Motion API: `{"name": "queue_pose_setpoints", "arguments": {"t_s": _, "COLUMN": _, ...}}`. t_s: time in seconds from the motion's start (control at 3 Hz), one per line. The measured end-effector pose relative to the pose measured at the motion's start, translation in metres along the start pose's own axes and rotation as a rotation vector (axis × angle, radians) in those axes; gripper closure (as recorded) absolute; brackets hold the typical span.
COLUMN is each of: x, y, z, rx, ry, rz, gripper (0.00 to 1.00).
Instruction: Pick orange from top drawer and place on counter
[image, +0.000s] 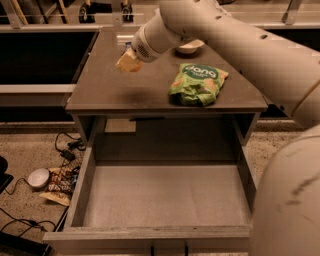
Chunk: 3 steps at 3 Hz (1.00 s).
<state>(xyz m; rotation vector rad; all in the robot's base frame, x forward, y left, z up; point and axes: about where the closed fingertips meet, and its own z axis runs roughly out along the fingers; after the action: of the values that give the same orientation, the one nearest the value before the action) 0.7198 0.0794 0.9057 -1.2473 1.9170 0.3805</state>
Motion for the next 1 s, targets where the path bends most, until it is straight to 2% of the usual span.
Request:
{"name": "queue_pose_setpoints", "arguments": {"t_s": 0.33, "x": 0.0, "y": 0.0, "z": 0.029, "rx": -0.033, "ry": 0.013, "rz": 0.01, "gripper": 1.0}}
{"name": "queue_pose_setpoints", "arguments": {"t_s": 1.0, "x": 0.029, "y": 0.0, "z": 0.076, "rx": -0.058, "ry": 0.038, "rz": 0.092, "gripper": 1.0}}
